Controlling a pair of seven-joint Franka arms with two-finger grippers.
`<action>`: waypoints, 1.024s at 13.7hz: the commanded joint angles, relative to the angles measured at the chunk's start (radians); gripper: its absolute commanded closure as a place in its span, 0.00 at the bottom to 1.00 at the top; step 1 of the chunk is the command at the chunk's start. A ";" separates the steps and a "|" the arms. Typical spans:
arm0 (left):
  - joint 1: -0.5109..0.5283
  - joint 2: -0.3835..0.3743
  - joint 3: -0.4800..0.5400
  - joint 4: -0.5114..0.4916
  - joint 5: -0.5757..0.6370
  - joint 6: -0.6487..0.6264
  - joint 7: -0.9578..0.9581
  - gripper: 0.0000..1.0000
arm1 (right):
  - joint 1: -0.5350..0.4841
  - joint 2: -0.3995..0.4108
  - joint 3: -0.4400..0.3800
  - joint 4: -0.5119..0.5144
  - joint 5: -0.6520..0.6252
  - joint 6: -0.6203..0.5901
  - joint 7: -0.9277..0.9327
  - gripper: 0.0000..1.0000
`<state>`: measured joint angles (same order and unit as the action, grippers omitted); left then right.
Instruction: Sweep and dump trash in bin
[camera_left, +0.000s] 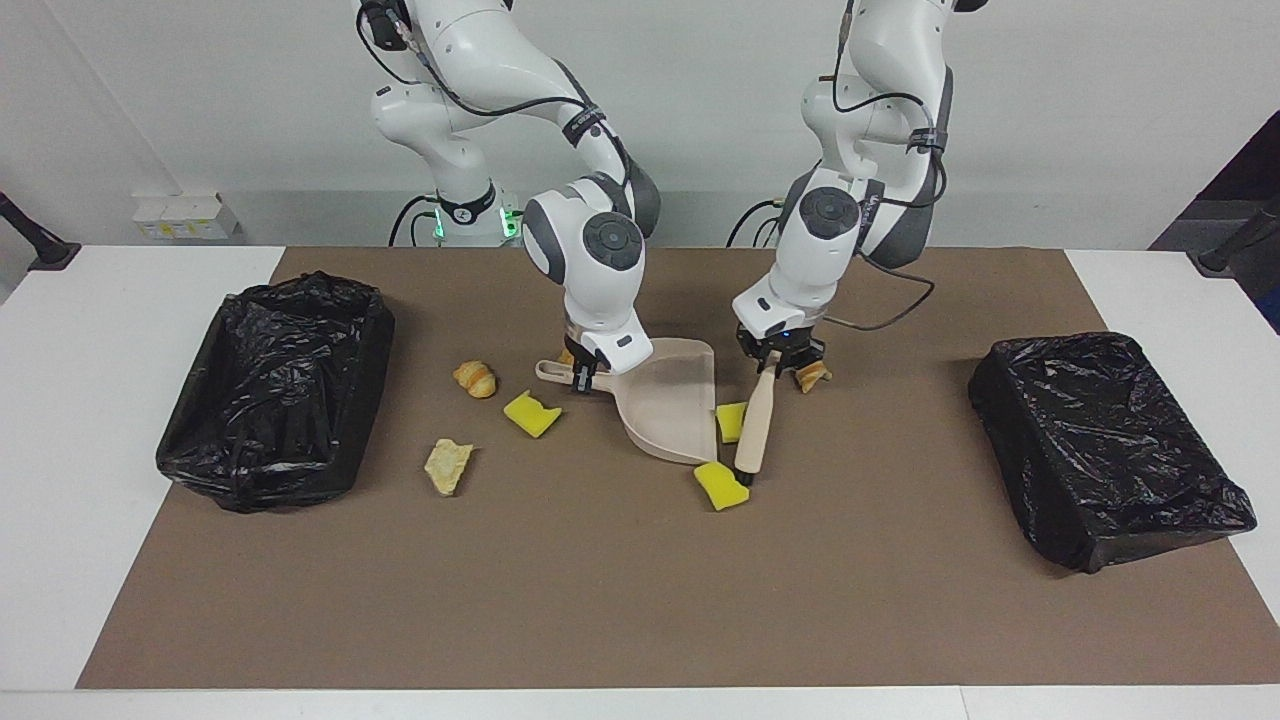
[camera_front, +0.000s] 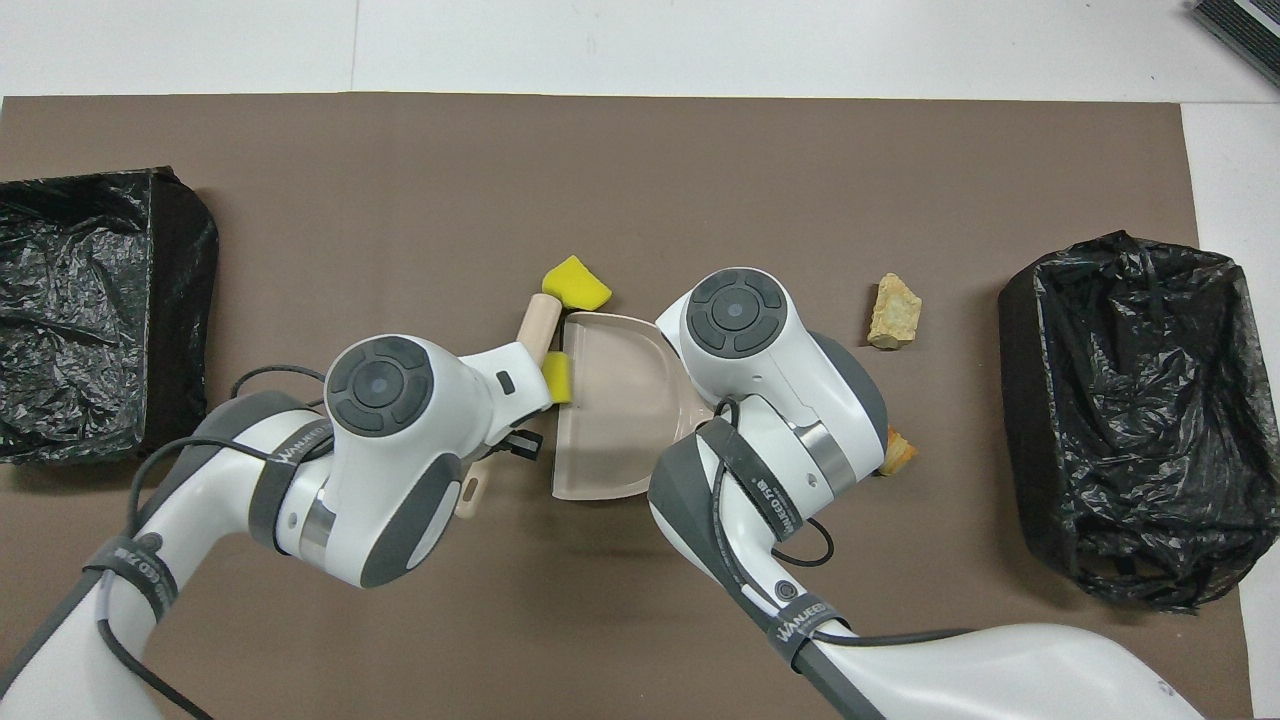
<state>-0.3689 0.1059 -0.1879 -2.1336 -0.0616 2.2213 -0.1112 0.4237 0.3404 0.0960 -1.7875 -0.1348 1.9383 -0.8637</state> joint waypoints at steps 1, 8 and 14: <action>-0.085 -0.031 0.013 -0.006 -0.064 -0.023 0.009 1.00 | -0.003 -0.009 0.002 -0.026 0.004 0.034 0.035 1.00; -0.049 -0.084 0.027 0.049 -0.072 -0.184 -0.083 1.00 | -0.003 -0.009 0.002 -0.026 0.004 0.034 0.035 1.00; 0.027 -0.175 0.030 0.032 0.043 -0.391 -0.616 1.00 | -0.003 -0.009 0.002 -0.026 0.004 0.034 0.035 1.00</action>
<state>-0.3589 -0.0300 -0.1511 -2.0687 -0.0576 1.8636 -0.5733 0.4239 0.3399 0.0959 -1.7879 -0.1348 1.9383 -0.8622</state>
